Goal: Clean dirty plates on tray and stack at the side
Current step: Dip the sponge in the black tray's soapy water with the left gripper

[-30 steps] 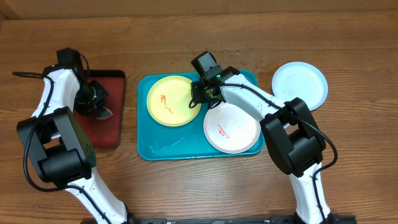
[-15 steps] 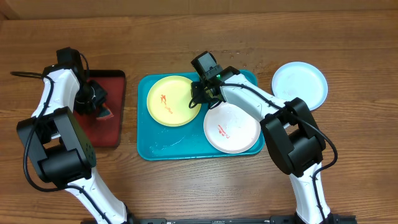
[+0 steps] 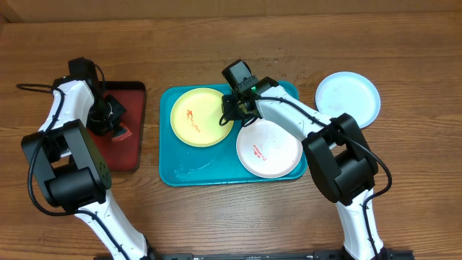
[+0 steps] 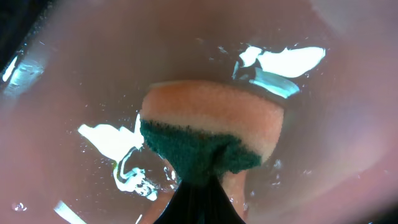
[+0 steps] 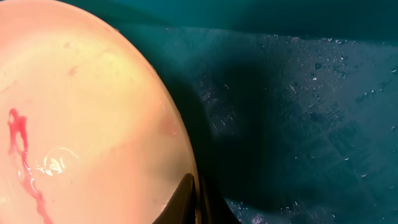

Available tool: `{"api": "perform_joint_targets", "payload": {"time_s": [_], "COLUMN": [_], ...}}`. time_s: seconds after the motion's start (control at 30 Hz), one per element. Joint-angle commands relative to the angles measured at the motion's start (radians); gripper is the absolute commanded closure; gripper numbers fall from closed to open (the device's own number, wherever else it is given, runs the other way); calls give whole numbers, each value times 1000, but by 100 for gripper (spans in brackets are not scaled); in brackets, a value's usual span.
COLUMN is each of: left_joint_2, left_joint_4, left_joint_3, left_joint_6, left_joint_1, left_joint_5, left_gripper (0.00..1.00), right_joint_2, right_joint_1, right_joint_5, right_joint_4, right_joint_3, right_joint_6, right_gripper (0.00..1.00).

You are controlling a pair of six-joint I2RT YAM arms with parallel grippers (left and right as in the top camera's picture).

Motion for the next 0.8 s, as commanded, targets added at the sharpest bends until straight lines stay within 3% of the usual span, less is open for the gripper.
{"api": "perform_joint_targets", "payload": {"time_s": [0.0, 0.2, 0.4, 0.57, 0.77], "left_joint_2": [19, -39, -78, -87, -87], "left_joint_4": [-75, -190, -209, -209, -240], "left_joint_3": [44, 170, 198, 198, 198], "left_joint_6": [47, 55, 100, 249, 417], "left_joint_1": [13, 14, 10, 5, -45], "left_joint_5": [11, 12, 83, 338, 590], "left_gripper": [96, 96, 96, 96, 96], "right_joint_2": [21, 21, 21, 21, 21], "right_joint_1": [5, 5, 5, 5, 6], "right_joint_5": [14, 13, 13, 13, 14], "right_joint_4": [-27, -20, -20, -20, -22], "right_joint_3": [-15, -15, -15, -15, -15], "right_joint_6": [4, 4, 4, 131, 139], "right_gripper": [96, 96, 96, 96, 96]}}
